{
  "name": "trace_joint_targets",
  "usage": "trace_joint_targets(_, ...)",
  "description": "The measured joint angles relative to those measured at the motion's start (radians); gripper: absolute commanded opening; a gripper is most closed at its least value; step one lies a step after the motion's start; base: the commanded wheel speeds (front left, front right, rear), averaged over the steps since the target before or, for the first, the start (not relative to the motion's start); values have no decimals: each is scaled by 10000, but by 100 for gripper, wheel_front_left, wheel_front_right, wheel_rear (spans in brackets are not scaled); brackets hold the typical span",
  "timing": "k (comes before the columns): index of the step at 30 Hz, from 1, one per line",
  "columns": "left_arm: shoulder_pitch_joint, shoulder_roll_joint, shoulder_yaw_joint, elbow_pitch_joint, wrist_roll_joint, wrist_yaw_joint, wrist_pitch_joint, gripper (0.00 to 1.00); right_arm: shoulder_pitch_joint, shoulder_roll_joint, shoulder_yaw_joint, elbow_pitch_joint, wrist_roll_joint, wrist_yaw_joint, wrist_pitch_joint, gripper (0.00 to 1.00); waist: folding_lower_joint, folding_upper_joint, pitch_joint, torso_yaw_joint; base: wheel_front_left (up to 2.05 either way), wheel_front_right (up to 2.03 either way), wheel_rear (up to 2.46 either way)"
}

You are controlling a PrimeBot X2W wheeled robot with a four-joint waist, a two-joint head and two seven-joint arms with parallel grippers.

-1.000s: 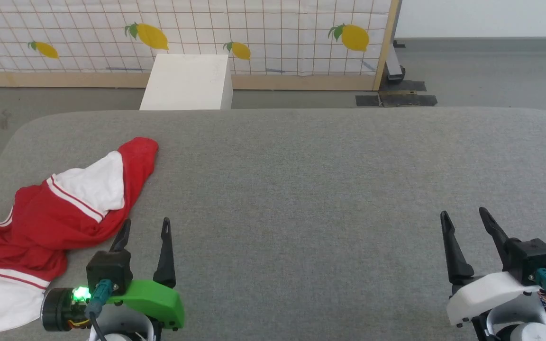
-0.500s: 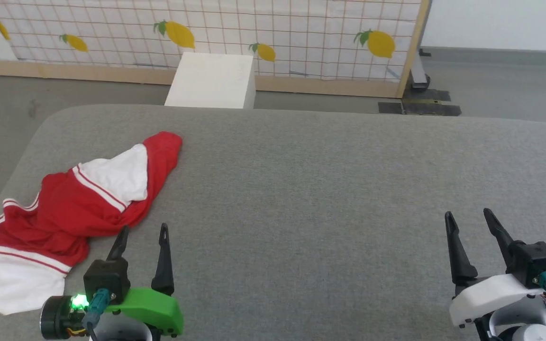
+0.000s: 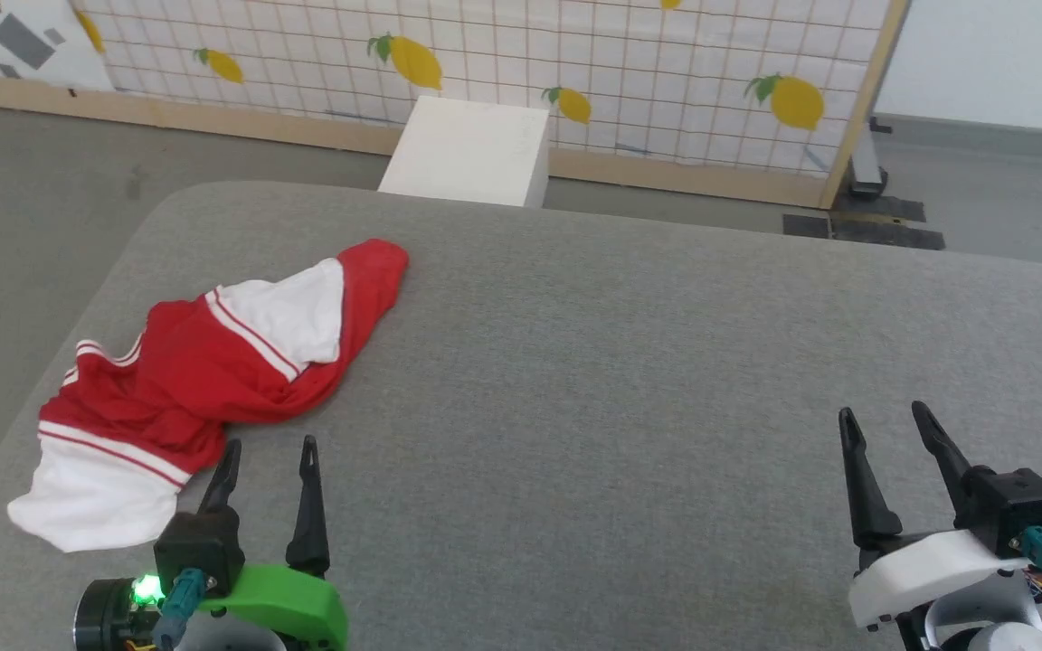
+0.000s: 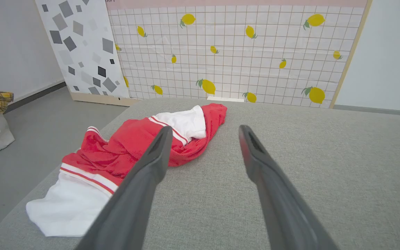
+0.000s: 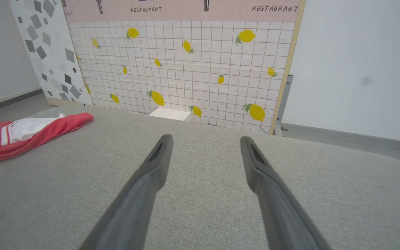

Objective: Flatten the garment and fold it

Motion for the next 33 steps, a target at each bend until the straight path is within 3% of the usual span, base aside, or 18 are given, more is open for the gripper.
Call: trace_joint_targets(33, 547, 2, 301, -21, -113, 138, -646, 100, 5, 0, 401, 602, 263, 0, -675, 100, 0, 0, -158, 2419, 0, 0, 0)
